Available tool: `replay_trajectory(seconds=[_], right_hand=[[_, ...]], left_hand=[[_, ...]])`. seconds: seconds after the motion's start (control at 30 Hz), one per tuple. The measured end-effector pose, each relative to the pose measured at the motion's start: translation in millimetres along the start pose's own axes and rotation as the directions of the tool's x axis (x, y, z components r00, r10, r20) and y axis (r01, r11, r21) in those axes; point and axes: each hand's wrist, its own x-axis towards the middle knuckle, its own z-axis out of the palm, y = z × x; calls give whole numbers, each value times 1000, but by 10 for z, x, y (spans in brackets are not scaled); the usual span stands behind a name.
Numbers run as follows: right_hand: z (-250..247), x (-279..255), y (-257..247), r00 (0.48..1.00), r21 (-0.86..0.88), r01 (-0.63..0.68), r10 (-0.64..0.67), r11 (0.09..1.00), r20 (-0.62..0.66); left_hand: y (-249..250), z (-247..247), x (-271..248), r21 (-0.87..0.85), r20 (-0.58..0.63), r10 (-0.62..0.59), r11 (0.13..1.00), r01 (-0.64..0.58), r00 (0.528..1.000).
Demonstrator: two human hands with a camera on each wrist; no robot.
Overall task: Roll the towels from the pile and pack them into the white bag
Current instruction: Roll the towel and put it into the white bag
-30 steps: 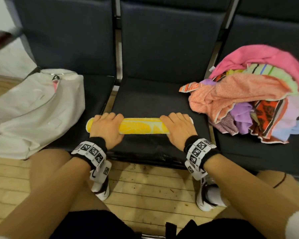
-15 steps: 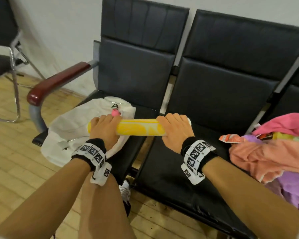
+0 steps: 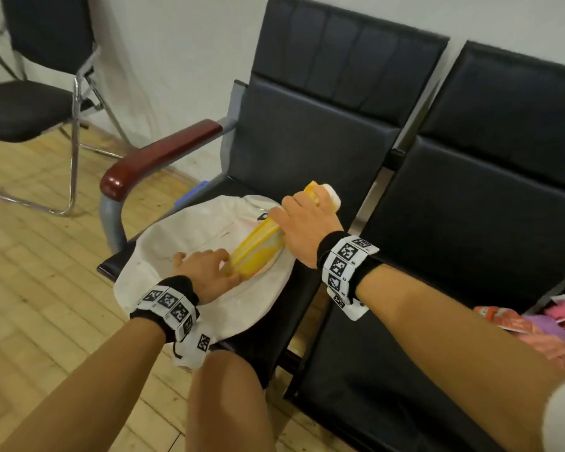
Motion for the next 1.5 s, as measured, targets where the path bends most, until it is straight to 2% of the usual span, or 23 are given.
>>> replay_trajectory(seconds=[0.07,0.13,0.23,0.33,0.4,0.43,0.53,0.63,0.7,0.77,0.87,1.0,1.1,1.27,1.5], right_hand=[[119,157,-164,998,57,46,-49,997,49],[254,297,-341,994,140,40,-54,989,97],[358,456,-587,991,338,3,-47,941,124],[454,500,-848,986,502,125,-162,856,30],[540,482,-1022,970,552,199,-244,810,7],[584,470,-1087,963,537,209,-266,817,31],[687,434,-1115,934,326,171,-258,930,245],[815,345,-861,898,145,34,-94,989,429],[916,225,-642,840,22,-57,37,998,541],[986,92,-506,801,-46,-110,116,993,587],[908,15,-404,819,-22,-186,167,982,548],[667,-26,-246,861,140,-280,183,950,475],[405,-130,-124,901,253,-294,179,922,395],[78,-451,147,894,327,-368,234,871,383],[-291,-1200,642,880,352,-439,318,826,351]], left_hand=[[-135,100,-78,-76,51,-54,995,57,997],[-235,150,-162,-125,31,-82,989,85,996],[-299,120,-255,-148,-82,-90,986,77,993],[-304,85,-258,-182,-227,-74,983,32,971],[-298,81,-224,-231,-282,-78,973,11,956],[-292,87,-206,-236,-289,-69,972,-1,955],[-249,140,-181,-160,-267,-8,986,-37,964],[-203,221,-170,-107,-229,40,992,-66,973],[-160,254,-157,-82,-197,65,993,-83,978],[-99,273,-130,-48,-174,88,994,-97,981],[1,255,-95,-9,-163,100,995,-103,982],[155,139,-117,-33,-165,84,995,-91,983],[326,8,-165,-31,-195,95,994,-103,976],[708,-213,-251,-4,-229,146,989,-151,962],[1493,-298,-393,-7,-249,270,960,-280,930]])
